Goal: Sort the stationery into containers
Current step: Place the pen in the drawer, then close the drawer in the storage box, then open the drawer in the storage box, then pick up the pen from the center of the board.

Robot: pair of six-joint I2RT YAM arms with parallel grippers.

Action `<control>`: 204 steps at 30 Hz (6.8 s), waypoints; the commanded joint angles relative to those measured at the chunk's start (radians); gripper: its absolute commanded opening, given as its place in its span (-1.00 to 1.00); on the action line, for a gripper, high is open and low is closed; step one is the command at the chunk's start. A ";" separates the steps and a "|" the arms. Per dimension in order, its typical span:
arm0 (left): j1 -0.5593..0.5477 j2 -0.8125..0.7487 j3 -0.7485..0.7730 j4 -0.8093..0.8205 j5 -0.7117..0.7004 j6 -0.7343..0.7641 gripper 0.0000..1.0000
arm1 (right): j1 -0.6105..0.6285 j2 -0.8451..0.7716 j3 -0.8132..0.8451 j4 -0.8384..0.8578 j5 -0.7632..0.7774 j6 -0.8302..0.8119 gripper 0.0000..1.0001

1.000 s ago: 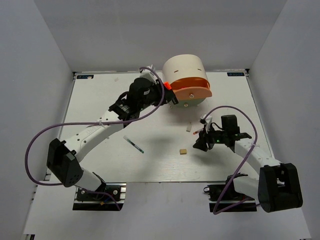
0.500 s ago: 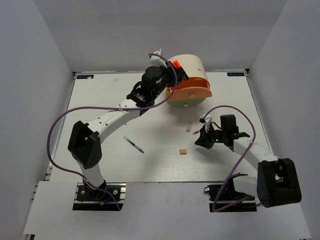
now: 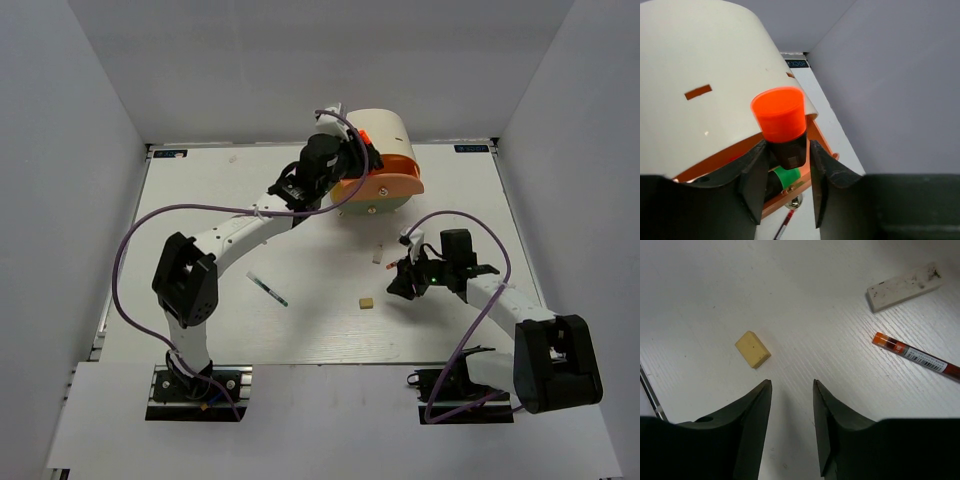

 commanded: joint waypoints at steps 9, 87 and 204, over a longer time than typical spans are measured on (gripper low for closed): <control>-0.010 -0.076 0.041 0.005 0.033 0.034 0.46 | -0.001 -0.026 0.151 0.234 -0.024 0.243 -0.51; 0.015 -0.650 -0.942 -0.632 -0.132 -0.793 0.97 | -0.024 0.412 0.480 0.515 0.199 0.793 -0.05; -0.014 -0.565 -0.686 -0.478 -0.116 -0.307 -0.90 | -0.074 -0.062 0.200 0.205 0.193 0.581 0.64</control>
